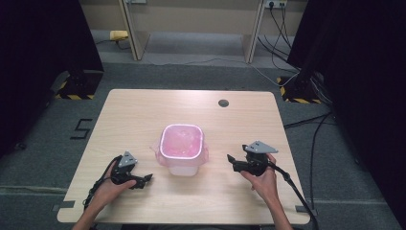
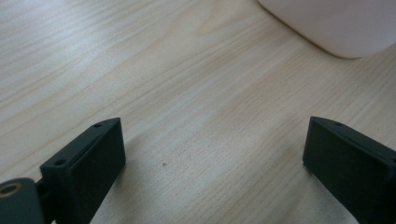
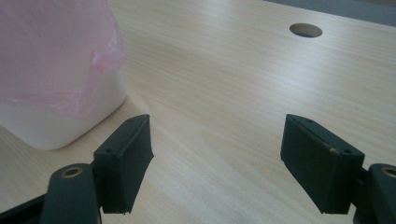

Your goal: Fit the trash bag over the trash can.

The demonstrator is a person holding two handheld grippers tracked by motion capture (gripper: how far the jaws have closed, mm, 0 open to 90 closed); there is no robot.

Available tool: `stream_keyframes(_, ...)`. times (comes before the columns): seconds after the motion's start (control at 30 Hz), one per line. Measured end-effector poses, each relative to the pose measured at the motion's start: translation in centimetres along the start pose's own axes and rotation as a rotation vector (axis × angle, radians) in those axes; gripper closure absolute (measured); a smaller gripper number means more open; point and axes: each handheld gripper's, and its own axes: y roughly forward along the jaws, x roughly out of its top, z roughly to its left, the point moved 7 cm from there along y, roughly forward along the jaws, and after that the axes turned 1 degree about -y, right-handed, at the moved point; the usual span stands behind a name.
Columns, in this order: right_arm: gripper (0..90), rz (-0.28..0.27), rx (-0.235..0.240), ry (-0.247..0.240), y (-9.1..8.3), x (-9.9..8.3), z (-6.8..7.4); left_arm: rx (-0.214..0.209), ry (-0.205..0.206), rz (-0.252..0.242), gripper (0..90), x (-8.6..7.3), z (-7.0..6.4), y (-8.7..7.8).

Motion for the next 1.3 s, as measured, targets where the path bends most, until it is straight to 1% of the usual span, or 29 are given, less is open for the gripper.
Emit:
stream_keyframes(0.27, 25.4, 0.015, 0.003, 0.003, -0.3, -0.8, 0.2, -0.001, 0.000, -0.001, 5.0, 0.0, 0.0, 0.0)
stream_keyframes(0.37, 25.5, 0.027, 0.010, -0.002, -0.5, -1.3, 0.6, -0.001, 0.000, -0.001, 5.0, 0.0, 0.0, 0.0)
stream_keyframes(0.53, 25.6, 0.045, 0.017, 0.002, -0.8, -2.2, 0.8, -0.001, 0.000, -0.001, 5.0, 0.0, 0.0, 0.0)
stream_keyframes(0.63, 25.5, 0.066, 0.016, 0.010, -1.0, -2.8, 0.9, -0.002, 0.000, -0.001, 5.0, 0.0, 0.0, 0.0)
stream_keyframes(0.7, 24.9, 0.096, 0.011, -0.001, -1.0, -3.2, 1.1, -0.002, 0.000, -0.001, 5.0, -0.1, -0.1, -0.1)
stream_keyframes(0.77, 24.9, 0.108, 0.013, -0.008, -1.1, -3.5, 1.2, -0.003, 0.001, -0.001, 5.0, -0.1, -0.1, -0.1)
stream_keyframes(0.8, 24.9, 0.111, 0.018, -0.003, -1.1, -3.7, 1.3, -0.004, 0.002, 0.000, 5.0, -0.1, -0.1, -0.1)
stream_keyframes(0.87, 24.7, 0.134, 0.023, 0.006, -1.2, -4.2, 1.4, -0.005, 0.003, 0.000, 5.0, -0.1, -0.1, -0.1)
stream_keyframes(0.97, 22.5, 0.159, 0.033, 0.023, -1.3, -4.9, 1.4, -0.006, 0.003, 0.000, 5.0, -0.1, -0.1, -0.1)
stream_keyframes(1.07, 21.4, 0.176, 0.021, 0.015, -1.5, -5.5, 1.2, -0.006, 0.004, 0.000, 5.0, -0.1, -0.1, -0.1)
stream_keyframes(1.17, 20.4, 0.184, 0.020, 0.034, -1.7, -6.0, 1.0, -0.006, 0.004, 0.000, 5.0, -0.1, -0.1, -0.1)
stream_keyframes(1.2, 19.2, 0.188, 0.020, 0.033, -1.8, -6.1, 0.9, -0.006, 0.003, 0.000, 5.0, -0.1, -0.1, -0.1)
stream_keyframes(1.3, 16.8, 0.224, 0.005, 0.027, -2.0, -6.9, 0.7, -0.006, 0.004, 0.000, 5.0, -0.1, -0.1, -0.1)
